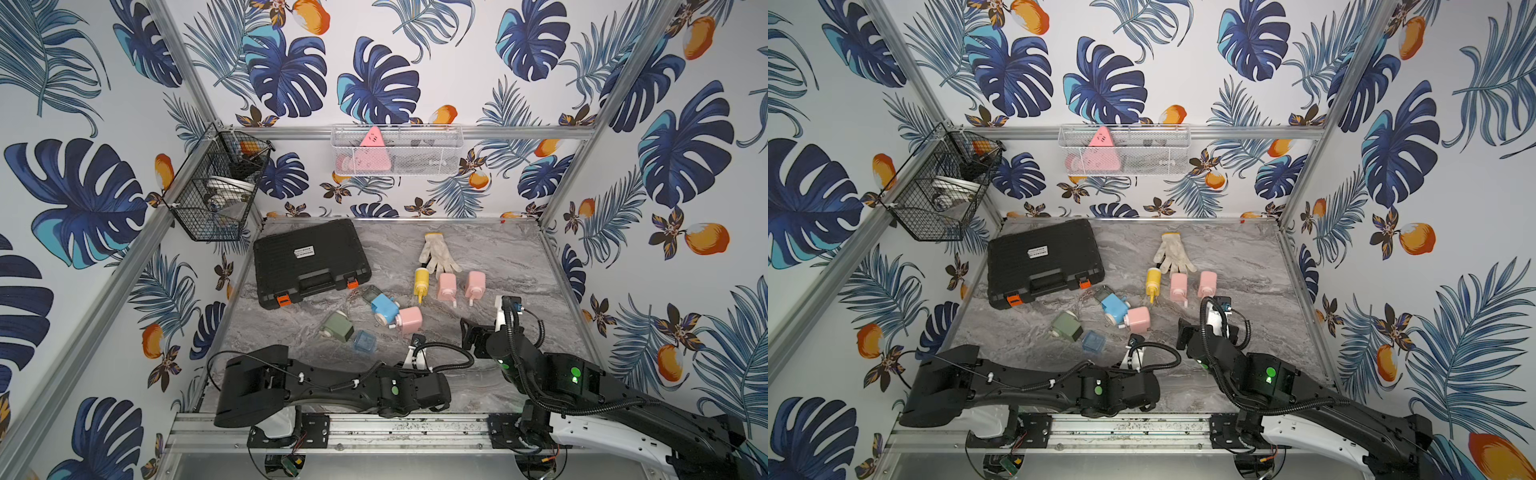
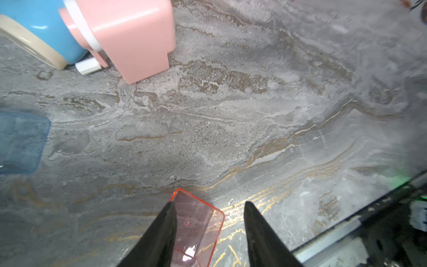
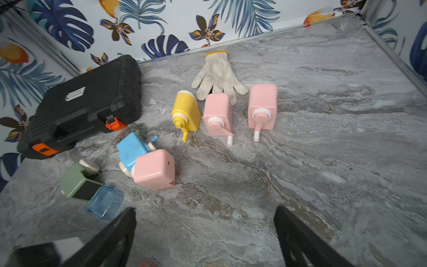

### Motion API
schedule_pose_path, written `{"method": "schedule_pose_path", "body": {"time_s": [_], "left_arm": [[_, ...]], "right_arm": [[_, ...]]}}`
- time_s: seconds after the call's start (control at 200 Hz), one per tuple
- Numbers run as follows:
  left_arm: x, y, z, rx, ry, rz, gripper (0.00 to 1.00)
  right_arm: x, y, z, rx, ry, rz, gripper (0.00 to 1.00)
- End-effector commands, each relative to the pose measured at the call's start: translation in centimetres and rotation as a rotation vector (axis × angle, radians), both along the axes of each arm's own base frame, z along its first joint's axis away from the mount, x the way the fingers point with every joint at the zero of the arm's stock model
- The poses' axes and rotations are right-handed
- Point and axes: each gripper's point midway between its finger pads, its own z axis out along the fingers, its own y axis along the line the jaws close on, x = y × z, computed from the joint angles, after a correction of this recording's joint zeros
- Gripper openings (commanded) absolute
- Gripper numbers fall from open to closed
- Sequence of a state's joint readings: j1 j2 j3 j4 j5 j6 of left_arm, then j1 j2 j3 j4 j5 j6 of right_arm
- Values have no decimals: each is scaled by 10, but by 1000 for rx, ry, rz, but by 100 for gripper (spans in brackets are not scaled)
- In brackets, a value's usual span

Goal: Put the tray back into the pencil sharpener
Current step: Place the container at the center of the board.

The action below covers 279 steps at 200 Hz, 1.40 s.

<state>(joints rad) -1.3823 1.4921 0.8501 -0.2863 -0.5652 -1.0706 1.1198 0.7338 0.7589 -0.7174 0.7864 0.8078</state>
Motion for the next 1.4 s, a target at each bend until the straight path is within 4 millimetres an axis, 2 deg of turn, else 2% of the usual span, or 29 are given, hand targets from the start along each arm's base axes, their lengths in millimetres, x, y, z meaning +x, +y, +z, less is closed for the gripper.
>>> {"method": "schedule_pose_path", "body": {"time_s": [0.0,0.08,0.21,0.336,0.431,0.486,0.646,0.791,0.952,1.207,1.392], "left_arm": [[4,8,23,-80,-62,6,49],[5,24,40,-142,-88,23,48],[17,53,52,-214,-94,83,47],[36,81,61,-283,-79,163,44],[51,103,65,-369,-59,229,44],[58,117,66,-407,-54,268,43],[64,145,72,-448,-62,342,42],[60,156,71,-459,-56,366,42],[55,166,70,-465,-53,386,42],[50,175,73,-489,-69,394,42],[48,176,77,-531,-84,384,41]], "right_arm": [[-5,-22,-7,-8,60,-129,93],[-9,-23,-11,10,112,-160,91],[-15,-15,-25,60,220,-214,88],[-30,17,-45,146,423,-229,80],[-49,52,-63,299,545,-225,73],[-58,69,-75,387,597,-230,73],[-77,94,-113,444,738,-296,68],[-90,118,-139,434,828,-296,59],[-102,130,-161,409,906,-311,51],[-106,137,-182,375,943,-344,42],[-106,137,-189,352,943,-360,33]]}}
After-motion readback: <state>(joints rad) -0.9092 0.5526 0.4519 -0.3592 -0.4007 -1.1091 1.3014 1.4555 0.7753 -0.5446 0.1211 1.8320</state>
